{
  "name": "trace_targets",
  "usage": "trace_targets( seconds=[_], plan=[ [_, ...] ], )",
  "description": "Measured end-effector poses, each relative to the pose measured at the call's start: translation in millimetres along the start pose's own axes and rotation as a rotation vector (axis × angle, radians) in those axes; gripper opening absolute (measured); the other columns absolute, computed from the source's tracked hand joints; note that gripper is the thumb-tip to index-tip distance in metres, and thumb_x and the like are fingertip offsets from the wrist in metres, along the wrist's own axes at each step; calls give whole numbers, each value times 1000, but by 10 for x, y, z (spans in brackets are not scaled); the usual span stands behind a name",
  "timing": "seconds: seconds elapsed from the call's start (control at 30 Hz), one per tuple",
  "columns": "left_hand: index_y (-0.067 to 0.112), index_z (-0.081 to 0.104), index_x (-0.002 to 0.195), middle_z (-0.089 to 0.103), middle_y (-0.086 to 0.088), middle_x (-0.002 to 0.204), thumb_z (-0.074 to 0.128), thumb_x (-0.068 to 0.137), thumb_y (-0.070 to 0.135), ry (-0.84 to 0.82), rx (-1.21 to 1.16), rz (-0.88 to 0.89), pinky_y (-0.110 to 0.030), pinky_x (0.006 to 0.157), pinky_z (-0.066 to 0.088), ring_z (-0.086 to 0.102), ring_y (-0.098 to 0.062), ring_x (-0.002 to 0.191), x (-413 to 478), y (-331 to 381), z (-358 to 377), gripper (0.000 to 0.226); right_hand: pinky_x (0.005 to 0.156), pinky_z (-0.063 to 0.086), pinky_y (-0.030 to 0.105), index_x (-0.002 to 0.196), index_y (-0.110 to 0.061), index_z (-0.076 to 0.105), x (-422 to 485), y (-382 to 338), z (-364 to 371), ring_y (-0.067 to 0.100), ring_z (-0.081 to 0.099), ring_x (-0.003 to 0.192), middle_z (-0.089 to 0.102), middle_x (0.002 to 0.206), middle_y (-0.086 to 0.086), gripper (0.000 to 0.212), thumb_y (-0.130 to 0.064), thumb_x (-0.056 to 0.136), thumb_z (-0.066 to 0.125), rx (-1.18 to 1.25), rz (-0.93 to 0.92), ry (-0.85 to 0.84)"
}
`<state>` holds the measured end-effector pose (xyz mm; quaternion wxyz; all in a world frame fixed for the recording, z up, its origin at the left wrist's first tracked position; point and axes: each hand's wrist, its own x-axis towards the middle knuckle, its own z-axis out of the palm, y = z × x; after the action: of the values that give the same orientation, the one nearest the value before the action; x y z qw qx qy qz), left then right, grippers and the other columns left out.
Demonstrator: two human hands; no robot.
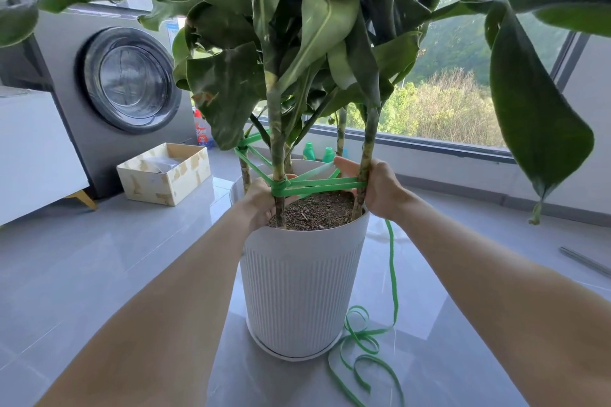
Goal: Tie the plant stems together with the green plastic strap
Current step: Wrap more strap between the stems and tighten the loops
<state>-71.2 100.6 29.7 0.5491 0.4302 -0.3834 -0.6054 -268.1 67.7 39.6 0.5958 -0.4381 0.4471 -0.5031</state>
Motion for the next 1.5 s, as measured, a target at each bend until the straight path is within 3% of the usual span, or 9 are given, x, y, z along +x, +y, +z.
trace_targets(
  seconds=[0.17,0.33,0.5,0.6,0.67,0.77,0.9,1.07,1.5],
  plan=[
    [-4,53,93,55,-24,121,32,98,-7,47,-26,-36,-38,78,58,62,-28,93,12,18,-7,22,111,20,36,121,-12,62,-63,-56,11,19,45,119,64,113,-3,37,-23,97,36,155,34,-47],
    [-6,50,109,51,-25,131,26,100,-5,49,-79,-159,-39,88,48,54,-36,120,-28,79,-25,26,90,39,30,50,-22,68,-36,-54,-26,12,56,85,63,82,-6,45,-29,93,55,237,90,73],
    [0,60,89,58,-21,112,32,101,2,49,-193,-226,-32,69,56,61,-29,106,-128,149,-44,30,67,45,32,84,-19,66,-77,-28,-81,12,57,71,63,62,-2,10,-15,91,61,357,57,142],
    [5,62,89,66,-15,90,38,99,3,46,-134,-241,-24,77,52,70,-21,65,-173,177,-44,26,65,54,38,97,-11,54,-33,54,-64,21,64,73,68,83,11,20,-4,85,67,446,51,307],
    [5,61,91,71,-12,73,43,98,4,26,-54,-251,-18,58,54,69,-16,52,-228,203,-51,19,72,57,42,92,-11,52,-27,46,3,23,65,78,67,101,18,23,2,83,68,479,34,395],
    [-2,60,99,71,-15,68,49,95,3,4,13,-239,-21,53,57,69,-15,53,-280,227,-122,12,67,60,36,104,-5,57,1,60,31,23,66,74,68,100,21,30,9,79,68,535,46,453],
    [3,61,97,71,-10,65,48,94,-1,-31,118,-225,-19,52,56,69,-12,54,-349,270,-216,15,35,50,27,89,-4,56,40,88,15,14,61,38,63,46,8,16,11,86,56,565,27,485],
    [2,66,90,72,-11,73,54,91,-1,-38,95,-200,-20,50,56,70,-16,58,-432,348,-292,13,70,59,40,89,-1,56,-33,74,105,23,62,59,61,69,16,20,16,79,62,681,0,474],
    [0,66,105,73,-14,91,57,85,-8,-117,94,-183,-25,62,59,72,-24,73,-459,367,-389,24,37,50,23,79,0,58,-276,109,63,19,66,48,63,45,8,18,18,78,62,782,-55,470]
  ],
)
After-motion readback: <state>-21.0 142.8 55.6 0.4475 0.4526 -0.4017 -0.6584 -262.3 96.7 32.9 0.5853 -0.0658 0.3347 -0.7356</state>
